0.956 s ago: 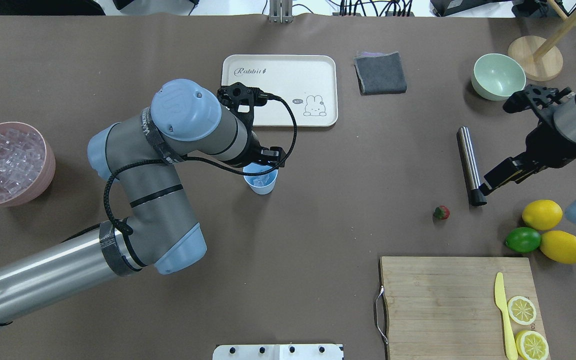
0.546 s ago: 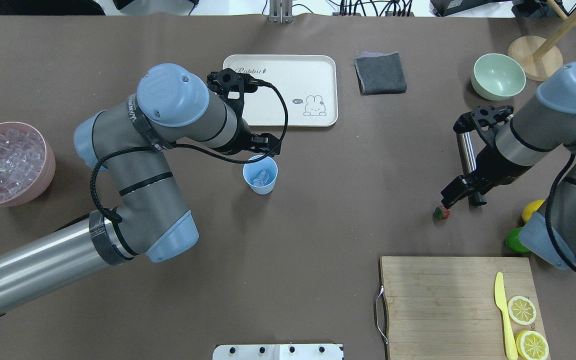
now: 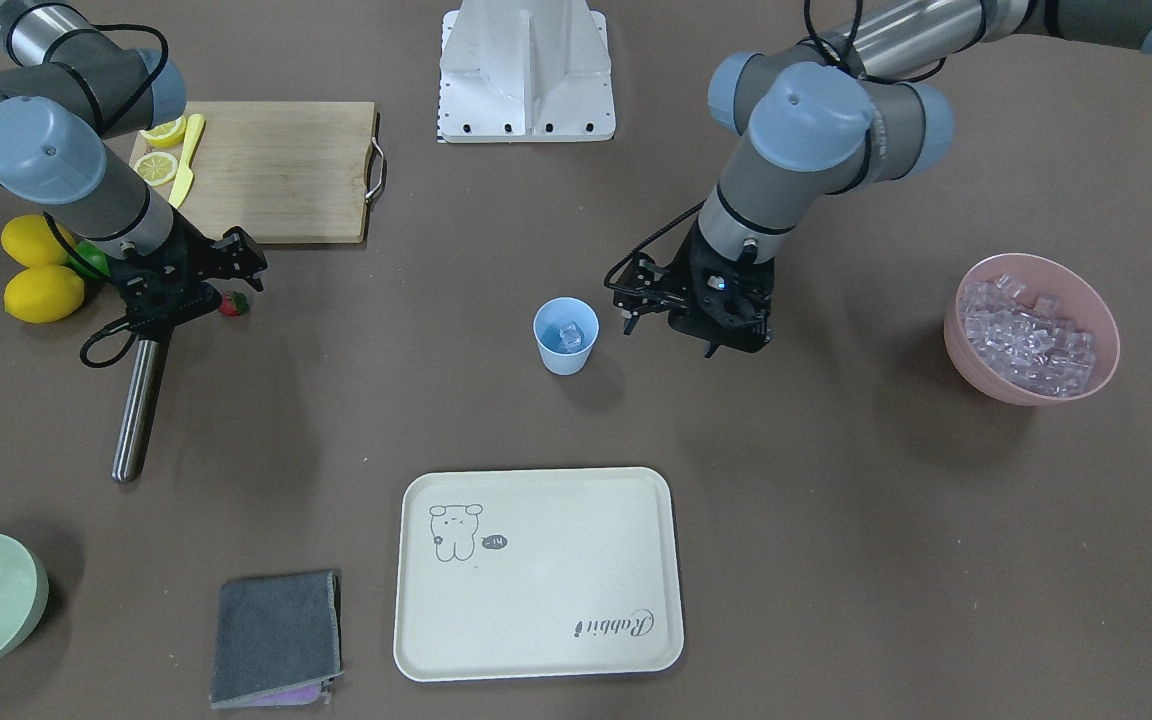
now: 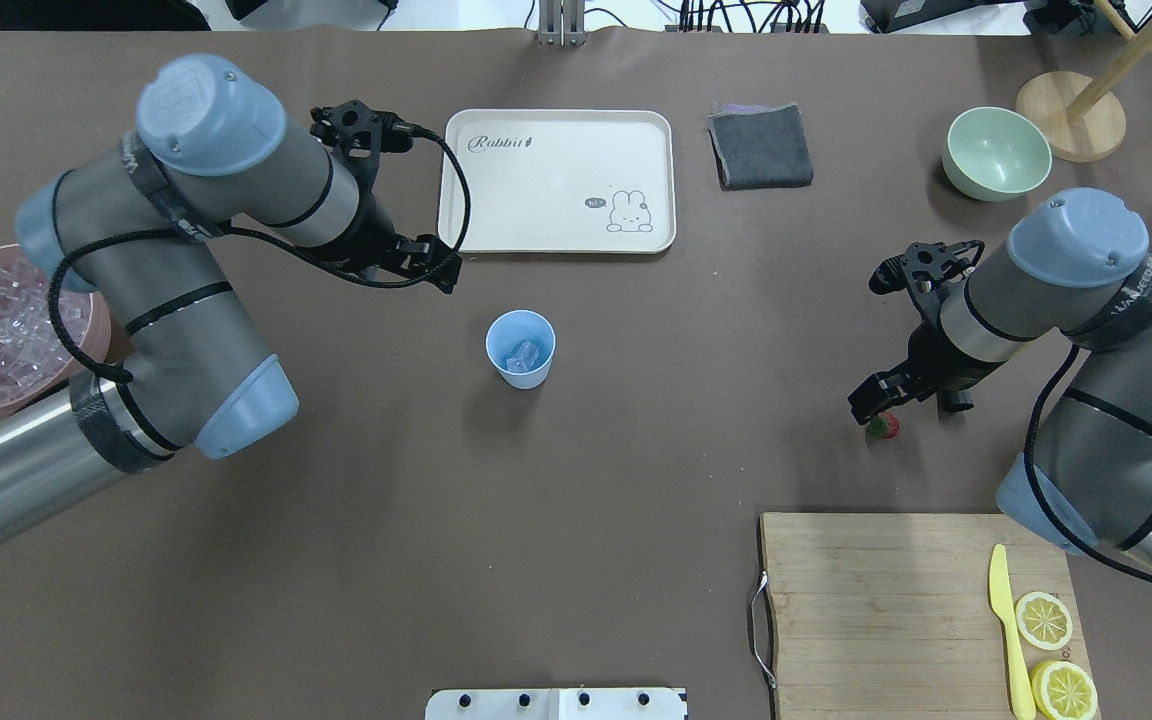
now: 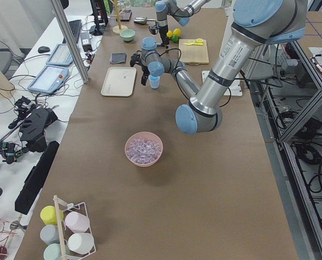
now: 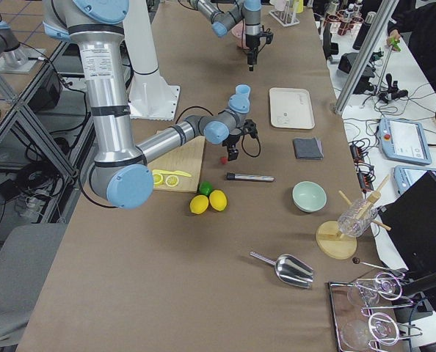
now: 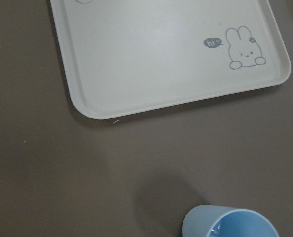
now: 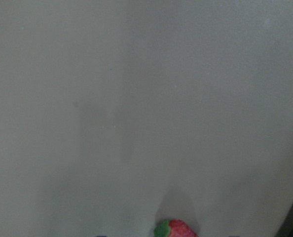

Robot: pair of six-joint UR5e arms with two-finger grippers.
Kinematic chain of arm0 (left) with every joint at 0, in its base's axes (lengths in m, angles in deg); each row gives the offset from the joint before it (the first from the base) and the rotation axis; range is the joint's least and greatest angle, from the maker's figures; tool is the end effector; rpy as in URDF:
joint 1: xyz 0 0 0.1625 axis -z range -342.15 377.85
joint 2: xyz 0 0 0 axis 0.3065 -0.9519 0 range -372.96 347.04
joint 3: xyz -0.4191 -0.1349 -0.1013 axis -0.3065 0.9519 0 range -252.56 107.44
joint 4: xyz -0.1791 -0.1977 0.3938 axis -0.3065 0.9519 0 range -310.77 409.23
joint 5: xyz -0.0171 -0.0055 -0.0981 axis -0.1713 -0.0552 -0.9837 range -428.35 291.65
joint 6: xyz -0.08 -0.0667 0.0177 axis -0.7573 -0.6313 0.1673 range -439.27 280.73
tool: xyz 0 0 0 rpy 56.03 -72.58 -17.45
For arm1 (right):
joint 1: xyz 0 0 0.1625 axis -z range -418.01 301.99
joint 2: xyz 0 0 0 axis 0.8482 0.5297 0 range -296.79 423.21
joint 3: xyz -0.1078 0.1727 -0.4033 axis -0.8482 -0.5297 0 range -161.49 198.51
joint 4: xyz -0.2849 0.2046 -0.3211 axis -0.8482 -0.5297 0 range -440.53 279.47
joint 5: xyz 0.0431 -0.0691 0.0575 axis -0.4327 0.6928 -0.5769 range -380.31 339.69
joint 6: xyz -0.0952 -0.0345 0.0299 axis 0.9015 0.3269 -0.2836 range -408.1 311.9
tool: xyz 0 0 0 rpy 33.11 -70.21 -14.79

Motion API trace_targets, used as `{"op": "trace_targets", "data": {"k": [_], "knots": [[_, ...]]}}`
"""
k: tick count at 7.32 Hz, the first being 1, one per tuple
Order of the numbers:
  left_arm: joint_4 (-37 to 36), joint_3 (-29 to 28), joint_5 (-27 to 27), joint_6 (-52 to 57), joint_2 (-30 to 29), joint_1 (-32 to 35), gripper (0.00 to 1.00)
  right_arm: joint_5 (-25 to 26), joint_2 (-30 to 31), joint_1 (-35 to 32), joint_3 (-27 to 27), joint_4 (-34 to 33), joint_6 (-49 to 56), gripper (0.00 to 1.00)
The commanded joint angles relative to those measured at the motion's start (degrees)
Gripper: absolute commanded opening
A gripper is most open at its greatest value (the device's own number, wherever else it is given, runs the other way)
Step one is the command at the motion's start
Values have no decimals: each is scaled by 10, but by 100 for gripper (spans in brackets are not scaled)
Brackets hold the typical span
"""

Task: Mash ice and strawberries in cup
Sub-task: 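Grasp the red strawberry with the right gripper while the left gripper withdraws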

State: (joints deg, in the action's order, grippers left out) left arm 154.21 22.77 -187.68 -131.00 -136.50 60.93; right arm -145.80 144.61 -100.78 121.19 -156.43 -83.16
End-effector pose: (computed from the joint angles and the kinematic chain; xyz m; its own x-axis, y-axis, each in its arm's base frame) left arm 0.4836 -0.5638 0.2264 0.5283 0.2453 -0.8129 -0.0260 0.9616 0.2733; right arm -0.4092 -0.4765 0.4559 0.5944 -0.3582 0.7200 0.3141 0.9276 0.2022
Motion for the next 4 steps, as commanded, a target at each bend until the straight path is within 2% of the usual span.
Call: {"op": "trace_targets", "data": {"k": [1,2,3,4], "knots": [[-19,20,-17,14,13,14,98,9,2,10,-19,11,-5,81],[-30,27,-17,14,13,14,98,9,4,14,-20,11,-10,73],[-30,29,-16,14,13,14,98,8,5,16,-19,11,-12,57],[-30,29,-16,14,13,14,98,8,5,21,-20,11,-12,36]]}}
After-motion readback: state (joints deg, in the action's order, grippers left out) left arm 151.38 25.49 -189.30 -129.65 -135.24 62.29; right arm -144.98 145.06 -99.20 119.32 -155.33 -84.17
